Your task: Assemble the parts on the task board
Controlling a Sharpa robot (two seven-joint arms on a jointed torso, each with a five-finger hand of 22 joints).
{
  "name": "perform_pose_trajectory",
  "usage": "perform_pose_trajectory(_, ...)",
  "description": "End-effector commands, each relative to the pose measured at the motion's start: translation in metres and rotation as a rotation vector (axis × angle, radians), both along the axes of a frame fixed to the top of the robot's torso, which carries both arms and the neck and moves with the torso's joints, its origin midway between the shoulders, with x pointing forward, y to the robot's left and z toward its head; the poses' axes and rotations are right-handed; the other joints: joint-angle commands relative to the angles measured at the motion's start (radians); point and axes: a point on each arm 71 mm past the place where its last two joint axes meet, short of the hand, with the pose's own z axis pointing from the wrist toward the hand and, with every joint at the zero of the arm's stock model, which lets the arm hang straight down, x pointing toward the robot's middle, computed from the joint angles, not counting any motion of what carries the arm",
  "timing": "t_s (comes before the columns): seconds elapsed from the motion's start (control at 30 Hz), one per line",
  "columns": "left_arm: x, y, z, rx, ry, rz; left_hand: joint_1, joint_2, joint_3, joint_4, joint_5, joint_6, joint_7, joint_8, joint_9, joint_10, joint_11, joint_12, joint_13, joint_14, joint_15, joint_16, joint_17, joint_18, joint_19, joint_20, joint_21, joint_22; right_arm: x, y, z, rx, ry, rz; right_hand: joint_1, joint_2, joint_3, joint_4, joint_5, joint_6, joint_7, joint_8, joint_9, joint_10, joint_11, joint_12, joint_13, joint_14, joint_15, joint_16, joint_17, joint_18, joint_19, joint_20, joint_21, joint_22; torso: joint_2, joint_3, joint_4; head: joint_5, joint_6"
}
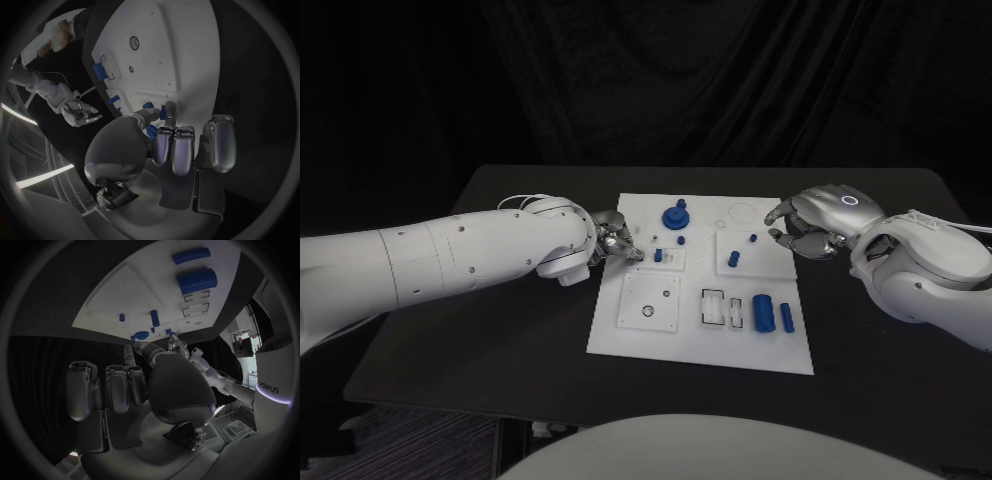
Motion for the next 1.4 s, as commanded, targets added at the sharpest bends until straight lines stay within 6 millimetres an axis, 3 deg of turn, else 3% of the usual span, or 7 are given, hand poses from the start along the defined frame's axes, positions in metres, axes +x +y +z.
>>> perform_pose_trajectory(0.03,-0.0042,-0.0014,-0.0064,0.024,0.052,-0.035,-0.021,-0.001,-0.015,0.021,-0.062,0.005,-0.016,-0.011,-0.007,0.043,0.002,-0.011,0.212,0.104,0.002,0.003,0.263,0.017,-0.006,-0.001,-0.008,0.190,0.0002,-0.0013,-0.0009,-0.005,0.002,-0.019,0.000,0.012,0.005,0.000,0.006,0.004,-0.001,-0.003,-0.001,0.046,-0.010,-0.003,0.190,0.080,-0.009,0.001,0.154,0.001,0.057,-0.006,0.006,0.230,0.000,-0.0001,-0.0004,0.000,0.000)
perform_pose_trajectory(0.1,-0.0041,-0.0012,-0.0069,0.029,0.058,-0.036,-0.039,-0.002,-0.049,0.045,-0.143,0.004,-0.015,-0.023,-0.018,0.033,0.005,-0.023,0.204,0.104,0.005,0.003,0.263,0.017,-0.007,0.002,-0.012,0.189,0.0002,-0.0014,-0.0010,-0.005,0.002,-0.019,0.000,0.012,0.005,0.000,0.006,0.004,-0.001,-0.003,-0.001,0.046,-0.010,-0.003,0.190,0.080,-0.009,0.001,0.154,0.001,0.057,-0.006,0.006,0.230,0.000,-0.0002,-0.0004,0.000,0.000)
perform_pose_trajectory(0.2,-0.0037,-0.0008,-0.0073,0.032,0.061,-0.036,-0.054,0.000,-0.087,0.071,-0.220,0.007,-0.013,-0.037,-0.031,0.031,0.007,-0.025,0.202,0.104,0.007,0.003,0.263,0.019,-0.010,0.004,-0.018,0.188,0.0001,-0.0015,-0.0009,-0.005,0.002,-0.019,0.000,0.012,0.005,0.000,0.006,0.004,-0.001,-0.003,-0.001,0.046,-0.010,-0.003,0.190,0.080,-0.009,0.001,0.154,0.001,0.057,-0.006,0.006,0.230,0.000,-0.0002,-0.0004,0.000,0.000)
perform_pose_trajectory(0.37,-0.0029,0.0005,-0.0078,0.038,0.065,-0.032,-0.078,0.004,-0.149,0.113,-0.285,0.013,-0.006,-0.061,-0.055,0.028,0.013,-0.028,0.200,0.104,0.012,0.003,0.263,0.020,-0.013,0.008,-0.027,0.186,0.0002,-0.0017,-0.0010,-0.005,0.002,-0.020,0.000,0.012,0.005,0.000,0.006,0.004,-0.001,-0.003,-0.001,0.046,-0.010,-0.003,0.190,0.080,-0.009,0.001,0.154,0.001,0.057,-0.006,0.006,0.230,0.000,-0.0001,0.0004,0.000,0.000)
perform_pose_trajectory(0.63,-0.0015,0.0020,-0.0083,0.039,0.064,-0.029,-0.106,0.015,-0.225,0.168,-0.338,0.005,0.004,-0.085,-0.074,0.016,0.023,-0.039,0.192,0.104,0.020,0.003,0.263,0.024,-0.023,0.016,-0.047,0.181,0.0003,-0.0011,-0.0012,-0.006,0.003,-0.018,0.000,0.012,0.005,0.000,0.006,0.004,-0.001,-0.003,-0.001,0.046,-0.010,-0.003,0.190,0.080,-0.009,0.001,0.154,0.001,0.057,-0.006,0.006,0.230,0.000,-0.0006,0.0004,0.000,0.000)
perform_pose_trajectory(1.1,0.0000,0.0045,-0.0101,0.039,0.061,-0.022,-0.139,0.025,-0.286,0.195,-0.347,-0.002,0.008,-0.092,-0.077,0.010,0.028,-0.043,0.189,0.104,0.025,0.003,0.263,0.026,-0.027,0.021,-0.055,0.179,-0.0002,-0.0014,-0.0021,-0.009,0.008,-0.018,-0.001,0.012,0.007,-0.001,0.006,0.003,-0.001,-0.004,-0.002,0.047,-0.010,-0.003,0.190,0.081,-0.010,0.002,0.154,0.001,0.057,-0.007,0.007,0.230,0.000,-0.0003,0.0009,0.003,0.000)
perform_pose_trajectory(1.4,0.0013,0.0046,-0.0078,0.004,0.024,-0.023,-0.251,0.078,-0.418,0.199,-0.355,-0.028,0.016,-0.083,-0.062,0.004,0.036,-0.046,0.186,0.104,0.032,0.003,0.263,0.027,-0.033,0.028,-0.064,0.177,-0.0003,-0.0018,-0.0022,-0.008,0.007,-0.019,-0.001,0.012,0.007,-0.001,0.006,0.003,-0.001,-0.004,-0.002,0.047,-0.010,-0.003,0.190,0.081,-0.010,0.002,0.154,0.001,0.057,-0.007,0.007,0.230,0.000,0.0001,-0.0001,0.005,0.000)
